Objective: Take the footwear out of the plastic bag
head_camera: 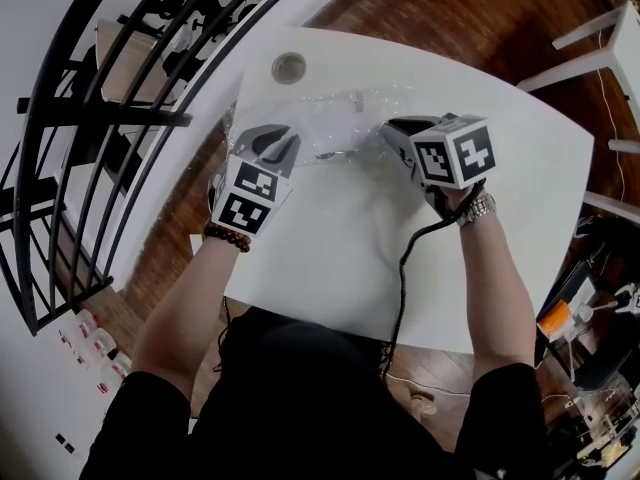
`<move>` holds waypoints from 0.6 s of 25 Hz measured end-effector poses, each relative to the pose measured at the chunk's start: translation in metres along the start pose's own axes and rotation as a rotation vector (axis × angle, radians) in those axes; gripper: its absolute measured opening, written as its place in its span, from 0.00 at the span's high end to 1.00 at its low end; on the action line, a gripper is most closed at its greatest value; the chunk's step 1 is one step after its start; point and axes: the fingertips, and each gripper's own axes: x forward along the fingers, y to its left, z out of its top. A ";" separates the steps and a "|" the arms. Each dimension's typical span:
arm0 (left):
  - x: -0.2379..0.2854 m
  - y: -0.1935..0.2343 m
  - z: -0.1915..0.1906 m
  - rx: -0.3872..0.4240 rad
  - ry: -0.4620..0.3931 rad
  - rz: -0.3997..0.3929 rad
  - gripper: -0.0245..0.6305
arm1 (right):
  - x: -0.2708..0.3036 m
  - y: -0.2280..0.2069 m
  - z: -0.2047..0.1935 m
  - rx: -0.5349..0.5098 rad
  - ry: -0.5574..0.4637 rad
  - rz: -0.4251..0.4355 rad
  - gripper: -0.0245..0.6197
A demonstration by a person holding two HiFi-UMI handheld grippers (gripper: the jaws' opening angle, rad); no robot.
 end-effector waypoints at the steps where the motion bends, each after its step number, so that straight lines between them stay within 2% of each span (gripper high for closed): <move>1: -0.001 0.000 -0.001 -0.002 -0.001 -0.001 0.84 | -0.002 -0.001 0.000 -0.001 -0.004 -0.008 0.91; 4: -0.002 0.000 -0.001 -0.008 0.004 0.001 0.84 | -0.009 -0.007 0.001 -0.011 -0.013 -0.044 0.93; 5: -0.003 0.000 0.000 -0.009 0.005 0.003 0.84 | -0.012 -0.011 0.001 -0.015 -0.015 -0.061 0.97; 7: -0.005 0.002 0.002 -0.007 0.001 0.010 0.84 | -0.018 -0.017 -0.002 -0.018 -0.018 -0.083 0.97; 11: -0.006 0.000 0.000 -0.009 -0.006 0.014 0.84 | -0.020 -0.018 -0.004 0.021 -0.029 -0.062 0.97; 12: -0.006 -0.001 0.000 -0.008 -0.003 0.015 0.84 | -0.019 -0.017 -0.004 0.035 -0.033 -0.045 0.97; 14: -0.007 -0.001 0.001 -0.004 0.005 0.017 0.84 | -0.016 -0.012 -0.002 0.056 -0.027 -0.008 0.84; 15: -0.007 -0.001 0.001 -0.004 0.008 0.019 0.84 | -0.014 -0.010 -0.002 0.059 -0.016 0.005 0.82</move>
